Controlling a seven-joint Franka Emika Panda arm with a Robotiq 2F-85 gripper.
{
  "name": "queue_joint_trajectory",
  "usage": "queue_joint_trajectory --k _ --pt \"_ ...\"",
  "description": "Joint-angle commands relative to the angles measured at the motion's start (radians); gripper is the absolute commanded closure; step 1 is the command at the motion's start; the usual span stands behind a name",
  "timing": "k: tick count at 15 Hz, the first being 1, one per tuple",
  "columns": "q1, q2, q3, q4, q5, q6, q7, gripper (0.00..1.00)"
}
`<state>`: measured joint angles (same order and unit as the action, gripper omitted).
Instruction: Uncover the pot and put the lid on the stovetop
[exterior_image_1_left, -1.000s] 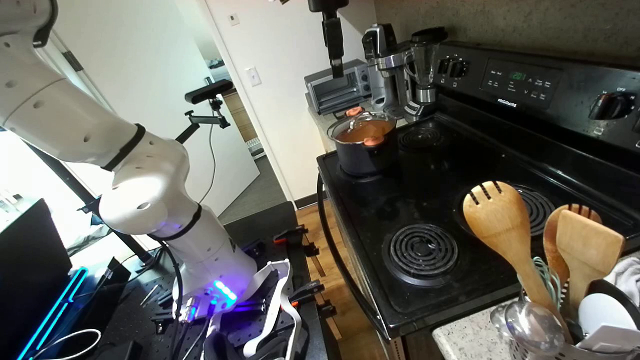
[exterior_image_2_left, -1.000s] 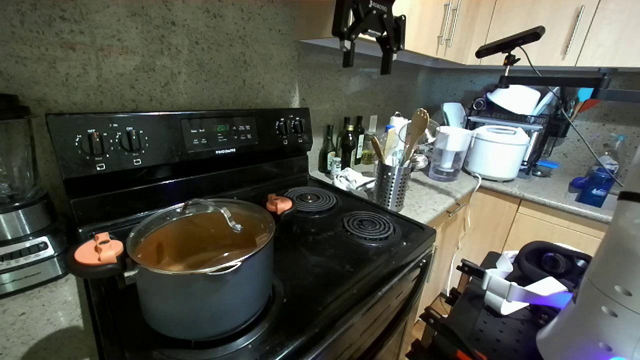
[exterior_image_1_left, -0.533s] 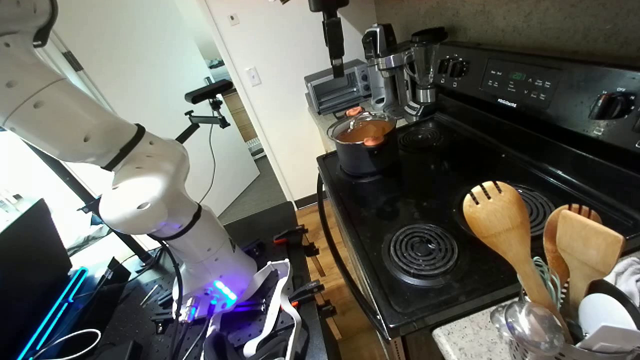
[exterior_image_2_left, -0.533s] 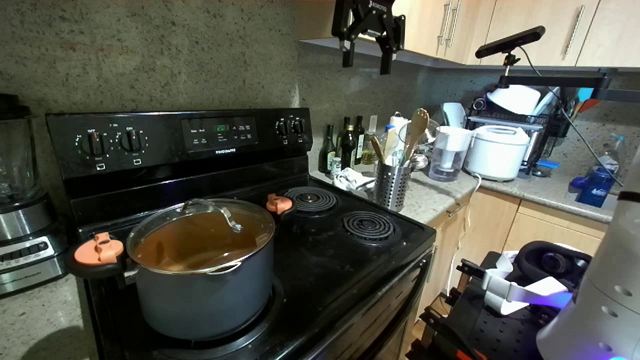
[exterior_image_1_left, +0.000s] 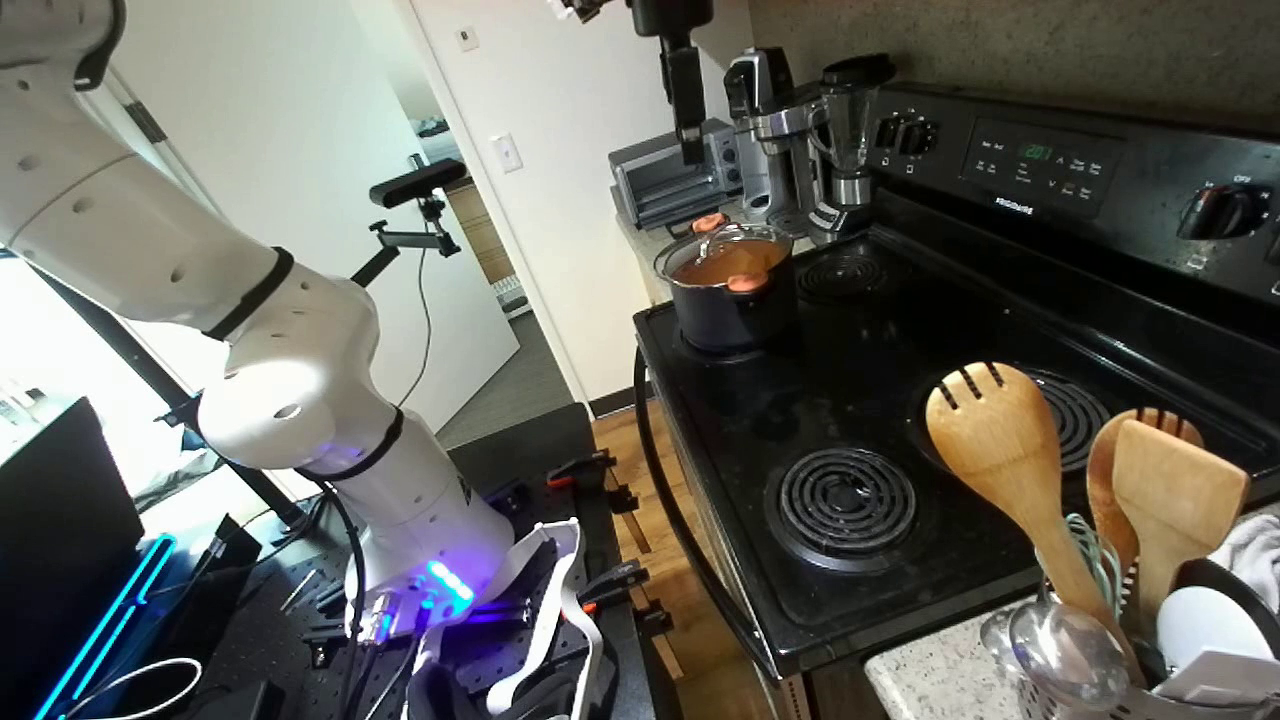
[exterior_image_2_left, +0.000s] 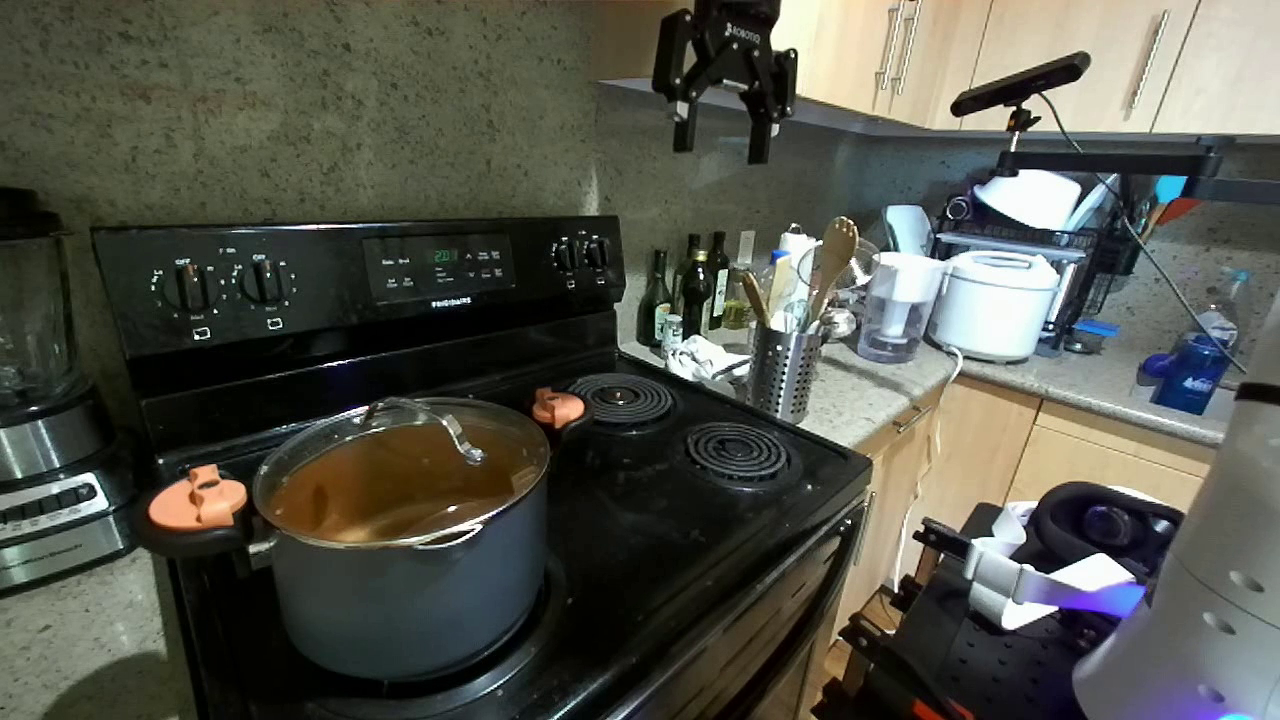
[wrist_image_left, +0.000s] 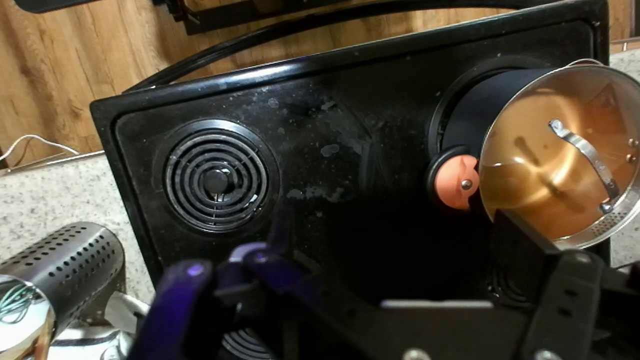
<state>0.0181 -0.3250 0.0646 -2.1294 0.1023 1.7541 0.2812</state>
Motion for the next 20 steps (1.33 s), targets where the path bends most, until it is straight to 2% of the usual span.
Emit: queue_joint_trajectory --k 1,10,15,20 --pt "-0.004 0.029 0.014 -0.028 -0.047 0.076 -0.009 0.0" --pt "0.042 0.133 0.059 -0.054 -0.164 0.14 -0.011 0.0" --pt "0.079 0.141 0.081 -0.056 -0.176 0.13 -0.04 0.0" --pt "0.082 0.152 0.08 -0.046 -0.164 0.123 -0.022 0.0"
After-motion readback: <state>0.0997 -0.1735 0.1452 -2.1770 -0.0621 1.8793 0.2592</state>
